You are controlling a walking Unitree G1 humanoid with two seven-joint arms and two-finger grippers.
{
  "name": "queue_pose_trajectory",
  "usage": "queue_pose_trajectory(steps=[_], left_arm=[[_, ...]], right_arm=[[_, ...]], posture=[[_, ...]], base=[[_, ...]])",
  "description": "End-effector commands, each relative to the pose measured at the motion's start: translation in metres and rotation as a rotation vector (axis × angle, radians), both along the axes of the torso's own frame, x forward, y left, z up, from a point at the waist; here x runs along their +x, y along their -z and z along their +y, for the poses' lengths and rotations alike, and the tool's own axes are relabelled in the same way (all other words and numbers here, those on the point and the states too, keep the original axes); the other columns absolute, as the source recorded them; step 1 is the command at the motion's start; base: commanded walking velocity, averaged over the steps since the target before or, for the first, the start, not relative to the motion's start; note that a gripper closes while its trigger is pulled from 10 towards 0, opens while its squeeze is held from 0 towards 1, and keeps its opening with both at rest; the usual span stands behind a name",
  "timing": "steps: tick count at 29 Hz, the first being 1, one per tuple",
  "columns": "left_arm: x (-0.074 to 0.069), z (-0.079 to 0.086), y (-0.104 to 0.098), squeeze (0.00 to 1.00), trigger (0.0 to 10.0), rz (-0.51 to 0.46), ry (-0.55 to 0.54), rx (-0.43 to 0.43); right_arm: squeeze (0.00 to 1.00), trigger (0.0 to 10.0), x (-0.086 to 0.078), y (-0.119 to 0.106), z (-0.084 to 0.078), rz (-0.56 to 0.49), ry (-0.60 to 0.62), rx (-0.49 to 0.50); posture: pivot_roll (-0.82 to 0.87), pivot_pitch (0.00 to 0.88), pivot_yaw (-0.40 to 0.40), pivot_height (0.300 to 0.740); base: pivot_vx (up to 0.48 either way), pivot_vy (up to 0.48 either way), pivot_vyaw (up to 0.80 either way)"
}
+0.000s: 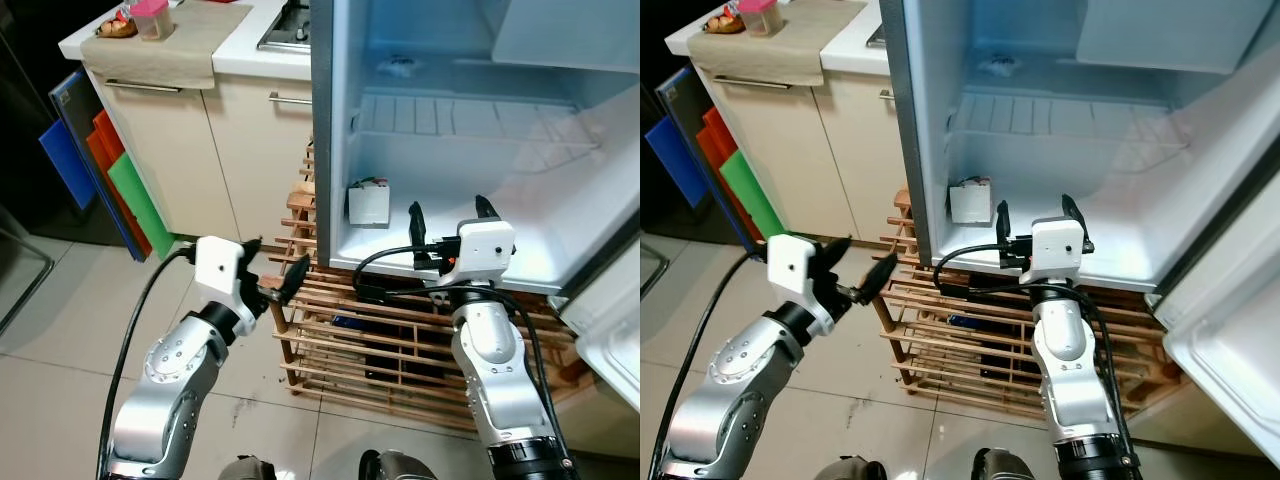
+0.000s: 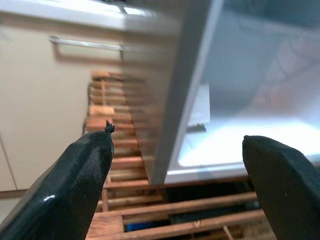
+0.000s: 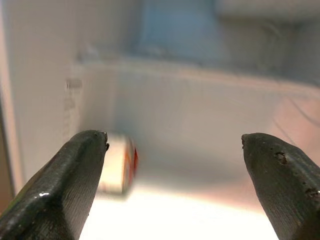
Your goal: Restocking fridge
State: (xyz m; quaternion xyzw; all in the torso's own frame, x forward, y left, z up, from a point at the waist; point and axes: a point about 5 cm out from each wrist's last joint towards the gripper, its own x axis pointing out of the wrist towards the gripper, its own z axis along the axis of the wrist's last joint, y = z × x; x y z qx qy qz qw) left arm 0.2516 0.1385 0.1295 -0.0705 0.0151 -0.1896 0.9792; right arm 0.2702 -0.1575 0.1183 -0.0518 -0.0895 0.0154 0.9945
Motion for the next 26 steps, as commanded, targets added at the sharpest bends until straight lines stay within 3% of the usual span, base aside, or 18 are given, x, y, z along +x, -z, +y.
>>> queue_pose_trajectory(steps=[1,2,4,6,9,12,16,20,26], left_arm=[[-0.003,0.011,-0.002,0.00,10.0,-0.010,-0.074,0.014],[-0.009,0.019,0.002,0.00,10.0,-0.013,-0.110,0.043],[-0.018,0.032,0.011,0.00,10.0,-0.040,-0.131,0.193],[-0.019,0.033,0.015,0.00,10.0,-0.036,-0.125,0.216],[-0.008,0.028,0.010,0.00,10.0,-0.058,-0.121,0.190],[0.004,0.016,0.002,0.00,10.0,-0.097,-0.085,0.196],[0.010,0.015,0.001,0.00,10.0,-0.107,-0.079,0.189],[0.012,0.014,0.000,0.00,10.0,-0.116,-0.059,0.193],[0.013,0.014,0.001,0.00,10.0,-0.117,-0.051,0.200]], right_arm=[[0.00,10.0,-0.004,0.007,-0.013,0.048,0.018,0.005],[0.00,10.0,-0.010,0.014,-0.022,0.078,0.038,-0.007],[0.00,10.0,-0.022,0.026,-0.037,0.125,0.075,-0.037],[0.00,10.0,-0.028,0.032,-0.044,0.150,0.096,-0.044],[0.00,10.0,-0.035,0.042,-0.052,0.192,0.119,-0.051],[0.00,10.0,-0.025,0.041,-0.046,0.183,0.114,-0.037],[0.00,10.0,-0.017,0.041,-0.038,0.178,0.099,-0.024],[0.00,10.0,-0.015,0.043,-0.034,0.186,0.093,-0.014],[0.00,10.0,-0.015,0.048,-0.036,0.207,0.107,0.008]], posture=[[-0.07,0.000,0.022,0.740],[-0.08,0.000,0.021,0.740],[-0.07,0.000,0.019,0.740],[-0.07,0.000,0.018,0.740],[-0.09,0.000,0.038,0.740],[-0.09,0.000,0.048,0.740],[-0.10,0.000,0.063,0.740],[-0.09,0.000,0.069,0.740],[-0.09,0.000,0.070,0.740]], base=[[0.000,0.000,0.00],[0.000,0.000,0.00],[0.000,0.000,0.00],[0.000,0.000,0.00],[0.000,0.000,0.00],[0.000,0.000,0.00],[0.000,0.000,0.00],[0.000,0.000,0.00],[-0.313,0.000,0.00]])
